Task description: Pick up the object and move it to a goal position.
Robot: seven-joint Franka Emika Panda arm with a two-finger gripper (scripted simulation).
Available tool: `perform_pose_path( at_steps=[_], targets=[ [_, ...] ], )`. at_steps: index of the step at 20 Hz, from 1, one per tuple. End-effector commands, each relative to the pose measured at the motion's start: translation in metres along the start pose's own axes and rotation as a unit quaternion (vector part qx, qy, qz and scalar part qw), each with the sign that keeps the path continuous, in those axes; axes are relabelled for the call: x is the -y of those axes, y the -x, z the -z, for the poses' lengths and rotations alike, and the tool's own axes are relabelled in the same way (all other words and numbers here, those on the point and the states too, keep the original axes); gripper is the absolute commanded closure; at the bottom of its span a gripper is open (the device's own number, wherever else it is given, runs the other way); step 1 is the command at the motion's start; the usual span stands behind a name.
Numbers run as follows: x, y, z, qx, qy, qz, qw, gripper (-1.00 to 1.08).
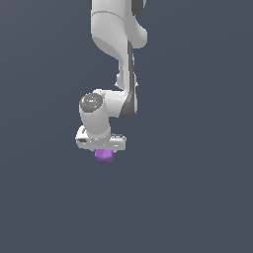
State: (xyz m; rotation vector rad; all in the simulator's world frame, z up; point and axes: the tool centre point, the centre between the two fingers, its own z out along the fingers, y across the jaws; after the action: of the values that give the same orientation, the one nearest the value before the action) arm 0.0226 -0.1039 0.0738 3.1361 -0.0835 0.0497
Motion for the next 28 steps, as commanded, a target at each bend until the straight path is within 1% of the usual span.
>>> perform_pose_path(
  at_steps=[1, 5, 9, 28],
  targets=[
    [0.007, 0.003, 0.009, 0.0, 0.0, 0.0, 1.0, 1.08],
    [0.024, 0.01, 0.031, 0.001, 0.0, 0.0, 1.0, 1.08],
    [0.046, 0.02, 0.06, 0.002, 0.0, 0.0, 1.0, 1.08],
    [0.186, 0.078, 0.246, 0.01, 0.001, 0.0, 0.9999, 1.08]
  ],
)
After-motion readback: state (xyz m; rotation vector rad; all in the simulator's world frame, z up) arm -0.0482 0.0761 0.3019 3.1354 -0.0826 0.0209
